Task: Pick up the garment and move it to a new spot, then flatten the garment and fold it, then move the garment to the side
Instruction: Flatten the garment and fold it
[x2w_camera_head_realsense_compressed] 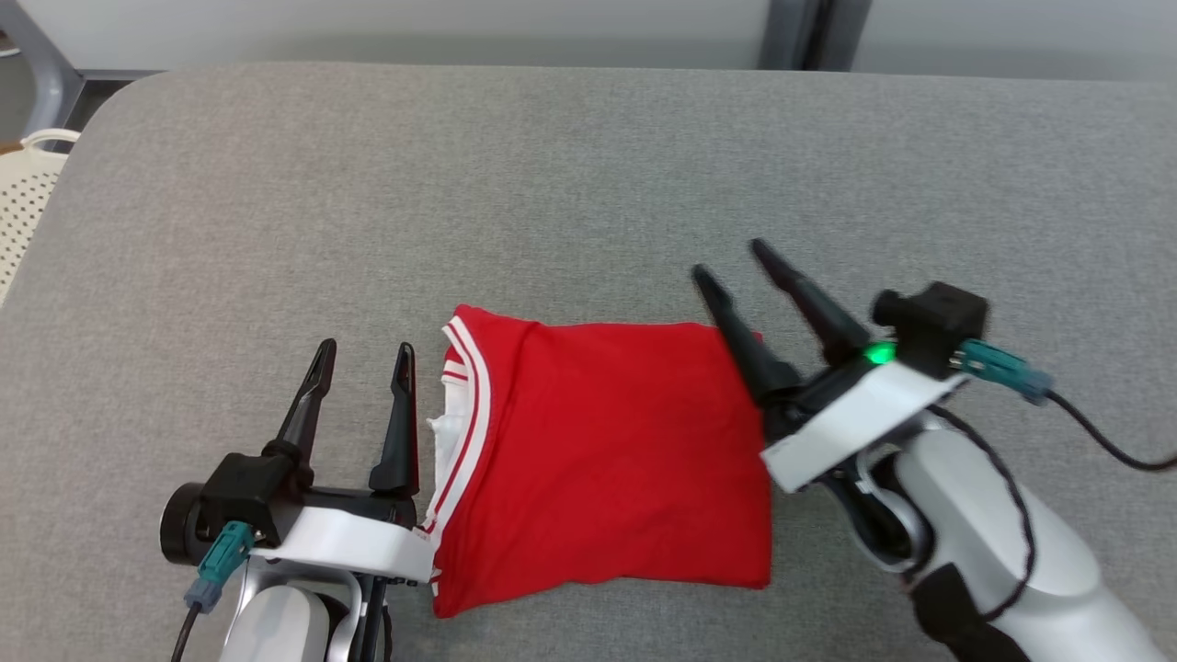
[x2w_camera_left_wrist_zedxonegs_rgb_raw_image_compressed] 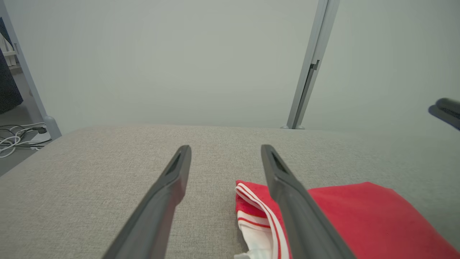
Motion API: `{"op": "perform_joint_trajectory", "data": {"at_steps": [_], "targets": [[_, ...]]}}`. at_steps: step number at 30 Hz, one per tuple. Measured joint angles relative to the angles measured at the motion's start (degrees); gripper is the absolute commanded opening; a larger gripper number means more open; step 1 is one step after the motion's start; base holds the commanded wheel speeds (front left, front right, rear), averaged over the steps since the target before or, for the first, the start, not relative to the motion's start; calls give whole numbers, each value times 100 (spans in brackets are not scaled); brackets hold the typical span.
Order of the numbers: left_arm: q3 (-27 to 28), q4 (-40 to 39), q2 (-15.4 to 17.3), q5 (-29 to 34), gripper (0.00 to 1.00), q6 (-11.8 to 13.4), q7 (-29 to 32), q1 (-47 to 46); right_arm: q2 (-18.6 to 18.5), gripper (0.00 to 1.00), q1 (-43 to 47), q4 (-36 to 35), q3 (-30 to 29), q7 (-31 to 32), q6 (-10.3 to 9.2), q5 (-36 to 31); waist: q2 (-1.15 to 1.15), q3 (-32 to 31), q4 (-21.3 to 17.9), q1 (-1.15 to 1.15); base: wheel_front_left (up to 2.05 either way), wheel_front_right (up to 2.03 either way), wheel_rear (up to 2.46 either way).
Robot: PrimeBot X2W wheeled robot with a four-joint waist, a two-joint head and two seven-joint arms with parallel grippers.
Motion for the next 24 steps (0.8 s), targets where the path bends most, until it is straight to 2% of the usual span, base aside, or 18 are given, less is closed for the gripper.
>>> {"op": "perform_joint_trajectory", "data": {"at_steps": [6, 12, 18, 24], "targets": [[100, 59, -2, -5, 100, 31, 0, 71, -225, 100, 909, -800, -1548, -25, 0, -877, 0, -88, -227, 0, 0, 0, 0], [226, 186, 38, -11, 100, 49, 0, 109, -287, 100, 1963, -1564, -2676, -25, 0, -1719, 0, -240, -412, 0, 0, 0, 0], [332, 221, 118, -52, 100, 98, 0, 258, -199, 100, 2794, -1982, -3306, -25, 0, -2183, 0, -430, -558, 0, 0, 0, 0], [411, 201, 220, -104, 100, 118, 0, 545, -19, 100, 3313, -2131, -3579, 13, 0, -2356, 0, -701, -633, 0, 0, 0, 0]]}}
